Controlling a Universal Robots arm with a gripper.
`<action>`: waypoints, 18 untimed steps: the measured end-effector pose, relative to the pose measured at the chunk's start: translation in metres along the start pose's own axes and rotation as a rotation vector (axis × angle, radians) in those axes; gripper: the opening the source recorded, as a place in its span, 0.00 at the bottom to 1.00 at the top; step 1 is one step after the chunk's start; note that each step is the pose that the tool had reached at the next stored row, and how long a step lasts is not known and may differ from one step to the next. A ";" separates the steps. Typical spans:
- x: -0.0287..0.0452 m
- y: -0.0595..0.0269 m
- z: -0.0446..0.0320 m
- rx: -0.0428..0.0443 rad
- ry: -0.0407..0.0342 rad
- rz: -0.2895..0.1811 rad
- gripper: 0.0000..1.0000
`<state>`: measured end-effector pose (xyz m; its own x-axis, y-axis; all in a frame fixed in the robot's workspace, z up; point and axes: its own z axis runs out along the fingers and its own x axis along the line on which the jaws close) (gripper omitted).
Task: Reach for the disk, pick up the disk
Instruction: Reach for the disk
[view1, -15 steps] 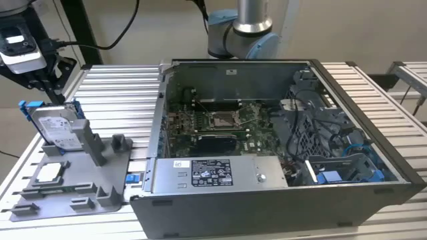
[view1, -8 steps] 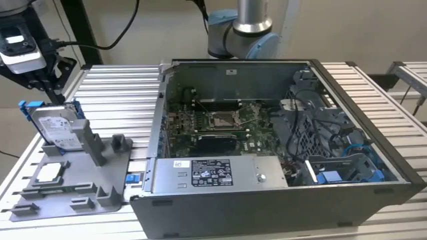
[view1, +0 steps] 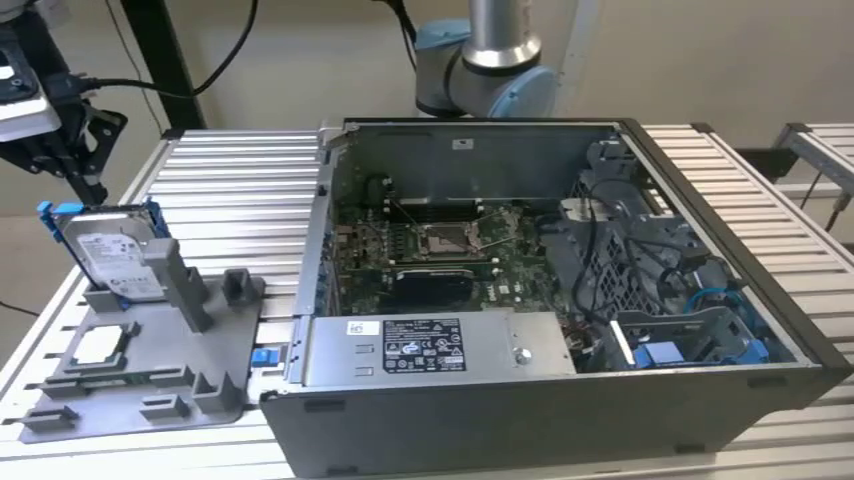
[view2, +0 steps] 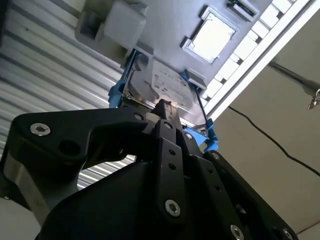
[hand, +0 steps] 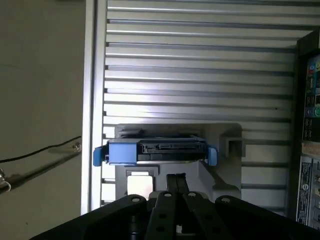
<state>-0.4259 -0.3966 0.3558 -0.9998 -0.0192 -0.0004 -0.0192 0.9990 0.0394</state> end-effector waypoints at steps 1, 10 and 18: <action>0.0031 0.0034 0.0001 0.0000 0.0000 0.000 0.00; 0.0288 0.0118 0.0005 0.0000 0.0000 0.000 0.00; 0.0404 0.0122 0.0005 0.0001 0.0002 0.000 0.00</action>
<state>-0.4665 -0.3852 0.3558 -0.9998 -0.0192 -0.0001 -0.0192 0.9990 0.0393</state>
